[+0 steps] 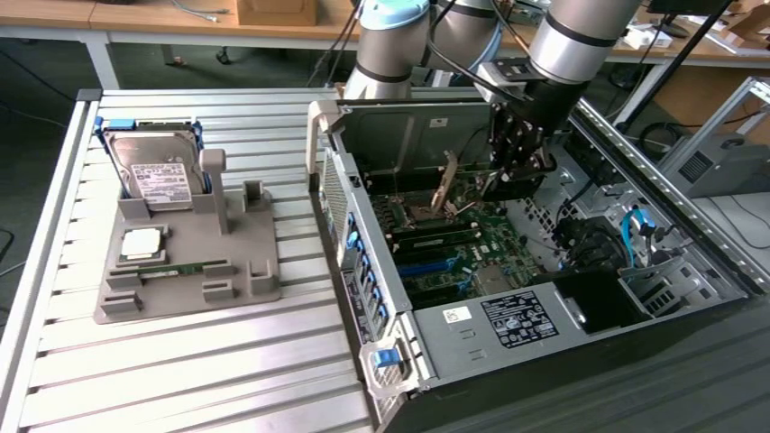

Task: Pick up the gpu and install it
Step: 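Insert the gpu into the slot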

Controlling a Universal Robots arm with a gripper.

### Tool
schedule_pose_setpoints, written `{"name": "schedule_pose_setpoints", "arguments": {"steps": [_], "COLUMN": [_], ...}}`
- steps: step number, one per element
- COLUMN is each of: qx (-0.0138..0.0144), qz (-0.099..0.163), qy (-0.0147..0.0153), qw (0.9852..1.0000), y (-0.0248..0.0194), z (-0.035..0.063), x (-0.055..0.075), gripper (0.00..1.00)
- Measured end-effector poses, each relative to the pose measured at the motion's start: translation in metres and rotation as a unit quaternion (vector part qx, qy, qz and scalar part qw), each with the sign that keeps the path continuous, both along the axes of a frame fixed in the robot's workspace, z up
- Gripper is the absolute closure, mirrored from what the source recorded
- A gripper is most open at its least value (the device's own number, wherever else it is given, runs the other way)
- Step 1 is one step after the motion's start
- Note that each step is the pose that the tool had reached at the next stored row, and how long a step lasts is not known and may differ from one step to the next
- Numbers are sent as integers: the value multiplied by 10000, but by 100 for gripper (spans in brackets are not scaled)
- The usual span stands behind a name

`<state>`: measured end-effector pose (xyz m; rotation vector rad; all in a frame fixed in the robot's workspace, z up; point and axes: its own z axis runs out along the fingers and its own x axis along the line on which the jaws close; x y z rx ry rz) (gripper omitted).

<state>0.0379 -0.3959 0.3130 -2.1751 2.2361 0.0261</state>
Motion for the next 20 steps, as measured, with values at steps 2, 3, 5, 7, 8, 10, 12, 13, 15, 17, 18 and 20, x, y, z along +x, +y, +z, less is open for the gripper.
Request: {"name": "schedule_pose_setpoints", "arguments": {"steps": [2, 3, 5, 7, 8, 10, 12, 13, 15, 17, 18, 20], "qx": [0, 0, 0, 0, 0, 0, 0, 0, 0, 0, 0, 0], "qz": [0, 0, 1, 1, 1, 1, 2, 2, 3, 3, 3, 4], "qy": [0, 0, 0, 0, 0, 0, 0, 0, 0, 0, 0, 0], "qw": [10000, 10000, 10000, 10000, 10000, 10000, 10000, 10000, 10000, 10000, 10000, 10000], "y": [-4, -8, -13, -17, -19, -24, -28, -30, -35, -39, -43, -48], "z": [-1, -3, -4, -6, -7, -8, -10, -11, -13, -14, -15, -17], "x": [-4, -8, -13, -17, -19, -23, -26, -28, -31, -34, -37, -40], "gripper": [73, 73, 73, 73, 73, 73, 73, 73, 73, 73, 73, 73]}}
